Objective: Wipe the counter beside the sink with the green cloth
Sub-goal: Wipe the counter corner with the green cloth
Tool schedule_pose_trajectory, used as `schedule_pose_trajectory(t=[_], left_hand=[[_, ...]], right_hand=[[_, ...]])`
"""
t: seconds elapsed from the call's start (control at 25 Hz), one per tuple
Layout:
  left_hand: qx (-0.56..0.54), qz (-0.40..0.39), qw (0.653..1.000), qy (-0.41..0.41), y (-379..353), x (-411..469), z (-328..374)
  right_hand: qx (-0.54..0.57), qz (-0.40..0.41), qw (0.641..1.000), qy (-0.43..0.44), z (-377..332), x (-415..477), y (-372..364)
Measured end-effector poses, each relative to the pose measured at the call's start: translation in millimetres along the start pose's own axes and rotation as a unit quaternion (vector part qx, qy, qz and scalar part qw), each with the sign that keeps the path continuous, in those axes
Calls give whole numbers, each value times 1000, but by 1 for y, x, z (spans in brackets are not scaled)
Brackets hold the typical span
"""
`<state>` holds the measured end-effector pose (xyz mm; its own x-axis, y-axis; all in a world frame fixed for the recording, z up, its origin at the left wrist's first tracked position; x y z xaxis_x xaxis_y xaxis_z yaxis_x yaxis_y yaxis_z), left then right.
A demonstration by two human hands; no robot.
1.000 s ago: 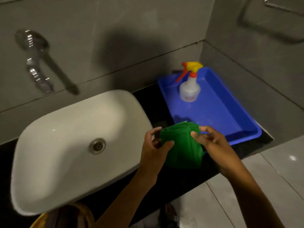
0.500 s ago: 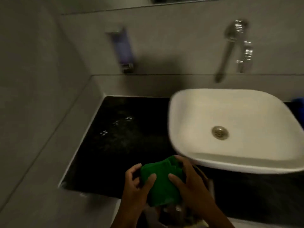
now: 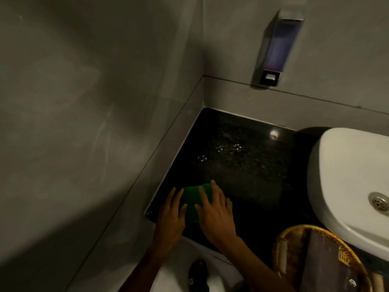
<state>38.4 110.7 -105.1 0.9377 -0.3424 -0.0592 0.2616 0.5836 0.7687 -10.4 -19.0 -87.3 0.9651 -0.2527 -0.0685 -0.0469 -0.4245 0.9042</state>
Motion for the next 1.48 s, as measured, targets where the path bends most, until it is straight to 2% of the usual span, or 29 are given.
schedule_pose_trajectory(t=[0.08,0.12,0.24,0.32,0.44,0.52,0.56,0.64,0.76,0.92,1.04,1.12,1.2,1.28,1.36,1.48], left_hand=[[96,-20,994,-54,-15,31,-28],[121,-51,989,-62,-33,67,-50],[182,-58,981,-38,-26,78,-50],[188,-55,979,-51,-26,81,-40],[201,-59,974,-85,-39,82,-31],[196,-48,976,-82,-39,78,-28],[198,-51,976,-79,-41,74,-26],[197,-48,976,-77,-42,68,-25],[207,-38,975,-72,-38,63,-25],[194,-30,977,-79,-36,58,-17],[195,-16,978,-72,-27,60,-25],[202,-8,977,-64,-21,62,-34],[197,-6,979,-59,-19,64,-35],[195,-6,979,-57,-22,64,-34],[191,-5,980,-52,-22,63,-30],[189,-12,980,-59,-23,64,-28]], right_hand=[[-71,-25,995,72,-13,24,-31],[-74,-46,994,72,-10,55,-55],[-87,-63,991,76,-8,53,-64],[-107,-22,994,8,19,57,-50],[-101,59,980,-163,101,51,-23],[-57,58,977,-197,116,48,-19],[-44,55,981,-182,109,48,-21],[-46,34,994,-97,79,60,-31],[-122,22,991,43,36,93,-39],[-220,-3,970,104,25,148,-34],[-212,-5,976,39,59,185,-8],[-146,-1,988,-60,106,196,18],[-80,15,983,-162,157,177,38],[-62,52,969,-233,180,132,40],[-71,78,965,-238,155,86,18],[-71,75,989,-105,74,64,-25]])
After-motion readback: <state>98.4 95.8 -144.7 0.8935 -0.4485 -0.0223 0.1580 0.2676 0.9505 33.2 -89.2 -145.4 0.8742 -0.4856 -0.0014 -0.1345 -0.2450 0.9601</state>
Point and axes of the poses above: each hand's wrist, its own x-axis towards the middle knuckle, its own y-axis out of the back of the hand, z = x × y, the point moved 7 cm from there along x, towards the middle knuckle, and after that the axes turned 2 degrees about x, right-handed, at the moved point
